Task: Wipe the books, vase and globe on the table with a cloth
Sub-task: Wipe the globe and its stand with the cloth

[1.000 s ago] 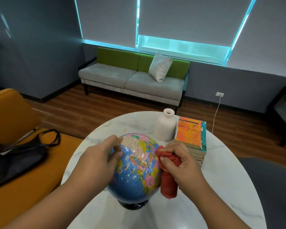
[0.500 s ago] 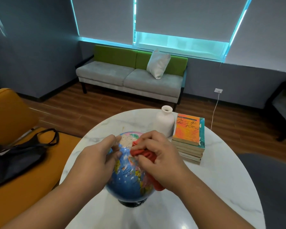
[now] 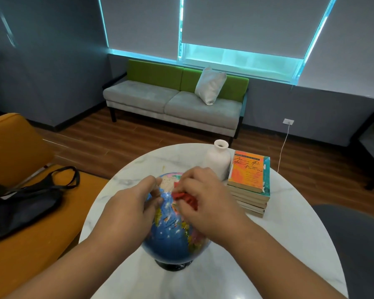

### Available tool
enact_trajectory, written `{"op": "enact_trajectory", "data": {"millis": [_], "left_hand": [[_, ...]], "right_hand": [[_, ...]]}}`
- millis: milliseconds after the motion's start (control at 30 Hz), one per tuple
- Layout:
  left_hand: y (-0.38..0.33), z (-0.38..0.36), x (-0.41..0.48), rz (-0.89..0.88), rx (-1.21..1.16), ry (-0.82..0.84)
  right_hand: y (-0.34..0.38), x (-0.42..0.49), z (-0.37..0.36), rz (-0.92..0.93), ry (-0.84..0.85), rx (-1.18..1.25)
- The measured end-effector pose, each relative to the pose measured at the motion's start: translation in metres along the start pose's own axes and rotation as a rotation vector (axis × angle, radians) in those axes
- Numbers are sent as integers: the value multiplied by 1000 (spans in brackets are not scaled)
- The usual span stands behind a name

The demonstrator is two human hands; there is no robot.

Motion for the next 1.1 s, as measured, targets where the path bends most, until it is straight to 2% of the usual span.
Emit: {"op": "enact_trajectory", "data": {"millis": [67,133,267,367,433,600,800,933,1000,1100], "left_hand": [[-5,3,-1,-18,36,11],[-5,7,-1,-12,29,4],[-1,8,-2,25,-13,2],[0,7,-1,32,-11,0],[0,6,-1,23,0,14],[-7,9,-5,-26,72,80],[-1,9,-5,16,21,36],[-3,7,-7,11,43,50],[-1,8,-7,17,40,43],[4,10,-4,14,48,18]], "right_hand": [[23,3,-6,145,77,-107],[28,9,-7,183,134,-132],[2,19,9,4,229,5],[-9,19,19,-115,207,84],[-1,17,16,-92,203,13],[33,9,-4,125,283,-158],[16,20,14,-12,279,-67],[31,13,2,99,341,-168],[24,17,5,72,326,-107],[-4,25,11,-61,267,87]]}}
Point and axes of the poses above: each hand's wrist, its own x-axis towards the middle knuckle, its own z-axis out of the back of the hand, y = z × x, the point moved 5 cm from there along x, towards the middle knuckle, and after that the axes turned 14 degrees about -z, right-handed, at the moved point
